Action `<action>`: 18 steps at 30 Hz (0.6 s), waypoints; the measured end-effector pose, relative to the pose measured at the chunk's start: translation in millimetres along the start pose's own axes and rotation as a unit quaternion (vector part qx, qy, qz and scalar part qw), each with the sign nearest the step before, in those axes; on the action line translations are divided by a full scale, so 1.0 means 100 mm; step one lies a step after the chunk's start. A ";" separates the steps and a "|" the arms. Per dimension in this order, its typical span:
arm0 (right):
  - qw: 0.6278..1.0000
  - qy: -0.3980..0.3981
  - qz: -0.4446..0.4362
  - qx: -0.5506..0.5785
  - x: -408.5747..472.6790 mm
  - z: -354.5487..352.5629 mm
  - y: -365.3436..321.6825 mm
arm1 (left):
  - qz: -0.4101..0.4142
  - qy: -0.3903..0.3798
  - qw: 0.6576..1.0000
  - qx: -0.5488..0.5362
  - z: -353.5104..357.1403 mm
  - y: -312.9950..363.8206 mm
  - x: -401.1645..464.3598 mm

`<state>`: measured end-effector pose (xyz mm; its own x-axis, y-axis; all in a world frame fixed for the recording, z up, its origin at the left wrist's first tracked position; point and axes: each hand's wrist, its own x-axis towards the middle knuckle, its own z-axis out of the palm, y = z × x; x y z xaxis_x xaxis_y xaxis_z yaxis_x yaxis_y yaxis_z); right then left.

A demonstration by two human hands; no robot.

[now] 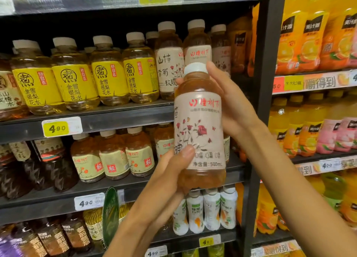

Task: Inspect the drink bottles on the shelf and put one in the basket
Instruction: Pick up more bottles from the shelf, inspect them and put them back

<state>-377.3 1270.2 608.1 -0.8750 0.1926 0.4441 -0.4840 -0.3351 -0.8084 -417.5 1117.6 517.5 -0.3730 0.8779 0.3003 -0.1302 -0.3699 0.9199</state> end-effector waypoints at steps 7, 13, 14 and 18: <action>0.999 -0.018 0.006 0.040 0.00 0.06 -0.03 | -0.026 -0.005 0.999 -0.038 0.00 -0.02 -0.01; 0.976 0.050 -0.112 -0.180 -0.05 0.13 -0.13 | 0.014 0.010 0.999 0.032 0.03 -0.03 0.01; 0.970 0.056 -0.118 -0.206 -0.05 0.16 -0.12 | 0.013 0.011 1.000 0.012 0.03 -0.07 0.03; 0.962 0.042 -0.083 -0.255 -0.06 0.19 -0.24 | 0.005 -0.030 0.993 -0.117 0.01 -0.09 0.07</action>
<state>-360.9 1259.7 632.1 -0.7712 0.2865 0.5685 -0.5326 0.1987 -0.8227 -417.9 1127.5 511.4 -0.3199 0.8883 0.3296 -0.3396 -0.4323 0.8354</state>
